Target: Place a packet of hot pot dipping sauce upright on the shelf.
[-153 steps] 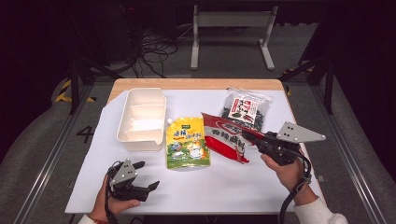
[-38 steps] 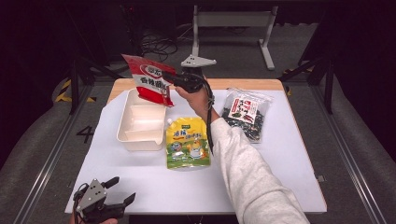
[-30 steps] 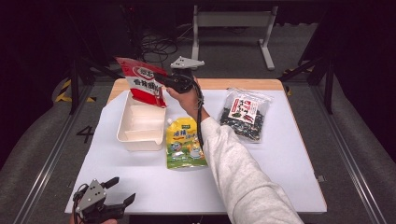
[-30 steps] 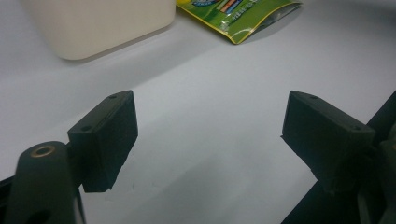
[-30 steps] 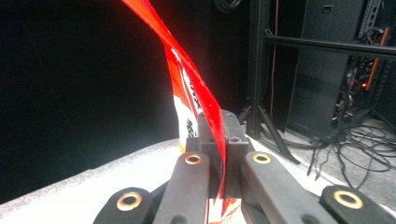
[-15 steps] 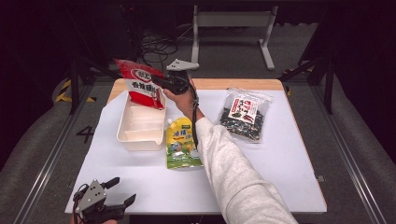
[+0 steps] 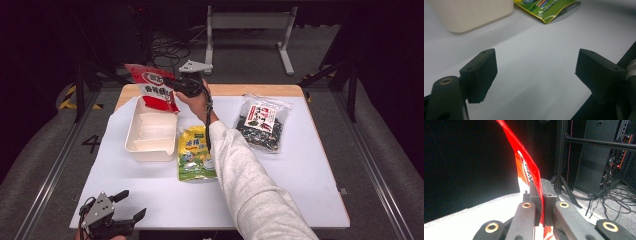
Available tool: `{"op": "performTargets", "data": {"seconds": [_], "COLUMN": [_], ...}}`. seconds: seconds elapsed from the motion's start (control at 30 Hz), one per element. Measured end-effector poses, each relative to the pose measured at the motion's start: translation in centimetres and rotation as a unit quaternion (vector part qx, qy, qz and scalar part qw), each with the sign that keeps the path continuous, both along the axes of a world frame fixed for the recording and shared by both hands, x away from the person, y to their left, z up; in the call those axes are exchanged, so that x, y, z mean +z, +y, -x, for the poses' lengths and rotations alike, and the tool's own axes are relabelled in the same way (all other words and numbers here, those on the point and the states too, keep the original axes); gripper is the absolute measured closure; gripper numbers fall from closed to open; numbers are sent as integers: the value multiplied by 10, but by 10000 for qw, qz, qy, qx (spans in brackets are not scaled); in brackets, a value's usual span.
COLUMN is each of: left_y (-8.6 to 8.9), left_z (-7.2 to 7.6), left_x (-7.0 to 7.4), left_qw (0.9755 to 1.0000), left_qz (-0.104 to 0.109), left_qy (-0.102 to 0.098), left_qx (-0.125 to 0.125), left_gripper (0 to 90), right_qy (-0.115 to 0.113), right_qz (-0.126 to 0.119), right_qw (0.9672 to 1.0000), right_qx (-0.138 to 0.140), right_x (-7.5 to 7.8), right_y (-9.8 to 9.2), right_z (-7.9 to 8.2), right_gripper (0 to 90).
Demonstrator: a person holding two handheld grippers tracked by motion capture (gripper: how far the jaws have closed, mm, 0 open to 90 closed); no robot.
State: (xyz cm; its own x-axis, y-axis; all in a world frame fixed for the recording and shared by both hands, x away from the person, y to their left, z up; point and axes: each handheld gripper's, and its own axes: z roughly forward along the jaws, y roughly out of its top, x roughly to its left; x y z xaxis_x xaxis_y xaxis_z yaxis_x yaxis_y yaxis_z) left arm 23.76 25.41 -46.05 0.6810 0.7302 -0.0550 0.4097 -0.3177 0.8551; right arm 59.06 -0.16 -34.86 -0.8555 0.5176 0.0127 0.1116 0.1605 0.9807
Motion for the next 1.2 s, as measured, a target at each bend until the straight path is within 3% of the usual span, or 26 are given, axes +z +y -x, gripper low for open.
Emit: {"op": "performTargets", "data": {"seconds": [0.17,0.3,0.33,0.37,0.47,0.5,0.57,0.7,0.83,0.87,1.0,1.2], "left_y": [1,1,0,0,0,0,0,0,1,1,-2,-2], "left_z": [0,-1,-1,-1,-1,-1,-1,-2,-2,-3,-3,-4], "left_x": [0,-1,0,0,0,0,0,-2,-2,-2,-3,-4], "left_qw": [10000,10000,10000,10000,10000,10000,10000,9999,9999,10000,9999,9998], "left_qz": [16,7,3,3,-22,-21,-29,-74,-77,-63,-82,-121], "left_qy": [9,13,9,9,-10,-14,3,2,23,35,76,96], "left_qx": [-5,-9,-16,-16,-35,-38,-38,-74,-66,-56,-90,-131], "left_gripper": [183,183,183,183,183,183,183,180,180,179,179,179], "right_qy": [150,238,318,394,529,704,704,910,1001,1092,1259,1344], "right_qz": [-80,-84,-180,-208,-58,151,210,232,486,695,981,1048], "right_qw": [9998,9997,9992,9988,9983,9972,9971,9955,9938,9915,9868,9848], "right_qx": [101,13,-180,-199,-257,-193,-199,-115,33,114,291,321], "right_x": [-7,-11,-15,-16,-19,-24,-25,-34,-41,-46,-54,-58], "right_y": [1,3,2,1,1,0,-1,-12,-17,-19,-16,-11], "right_z": [-4,-5,-5,-6,-8,-9,-8,-6,-5,-4,-2,-1], "right_gripper": [882,861,772,753,722,683,681,638,648,709,789,838]}}
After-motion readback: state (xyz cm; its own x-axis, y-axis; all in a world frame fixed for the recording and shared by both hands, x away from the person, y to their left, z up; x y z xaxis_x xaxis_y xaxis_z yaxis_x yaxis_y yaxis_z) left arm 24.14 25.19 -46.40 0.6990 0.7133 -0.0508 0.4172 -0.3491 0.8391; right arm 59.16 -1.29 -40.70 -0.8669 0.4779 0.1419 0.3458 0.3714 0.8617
